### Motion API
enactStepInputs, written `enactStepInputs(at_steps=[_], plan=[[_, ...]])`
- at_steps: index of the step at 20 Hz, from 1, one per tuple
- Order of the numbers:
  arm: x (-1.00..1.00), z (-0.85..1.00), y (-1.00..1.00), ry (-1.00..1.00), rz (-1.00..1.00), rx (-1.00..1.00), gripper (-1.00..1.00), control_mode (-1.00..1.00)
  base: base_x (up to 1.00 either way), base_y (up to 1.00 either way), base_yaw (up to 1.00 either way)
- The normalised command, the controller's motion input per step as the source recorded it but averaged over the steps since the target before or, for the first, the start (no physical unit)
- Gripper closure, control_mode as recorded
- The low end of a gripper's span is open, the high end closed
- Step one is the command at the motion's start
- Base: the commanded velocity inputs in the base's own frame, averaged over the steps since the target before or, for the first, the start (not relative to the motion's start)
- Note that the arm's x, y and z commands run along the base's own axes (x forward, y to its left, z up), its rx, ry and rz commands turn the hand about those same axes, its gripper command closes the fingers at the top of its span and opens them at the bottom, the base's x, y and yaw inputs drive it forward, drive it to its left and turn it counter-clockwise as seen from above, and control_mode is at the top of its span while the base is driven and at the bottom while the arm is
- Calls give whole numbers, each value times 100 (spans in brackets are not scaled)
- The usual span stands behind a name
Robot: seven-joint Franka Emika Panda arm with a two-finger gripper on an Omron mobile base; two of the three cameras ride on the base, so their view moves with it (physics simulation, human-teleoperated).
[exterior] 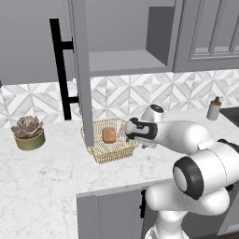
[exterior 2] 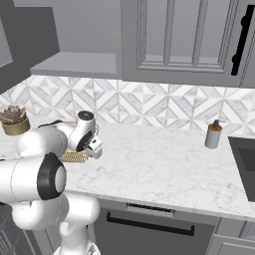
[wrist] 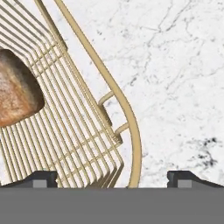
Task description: Open the cabinet, pick up the bread from the cabinet and place it in the basket. Then move the basket to the dining counter.
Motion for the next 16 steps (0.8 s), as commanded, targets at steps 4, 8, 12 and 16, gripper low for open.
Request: enactStepInputs(at_steps=[4, 8, 12, 16], plan=[[14, -38, 0, 3, 0, 0, -100, -100, 0, 0, 0], [16, -29, 0, 0, 0, 0, -100, -100, 0, 0, 0], [12, -26, 0, 0, 0, 0, -100, -100, 0, 0, 0], [0, -16, 11, 7, 0, 0, 100, -100, 0, 0, 0]])
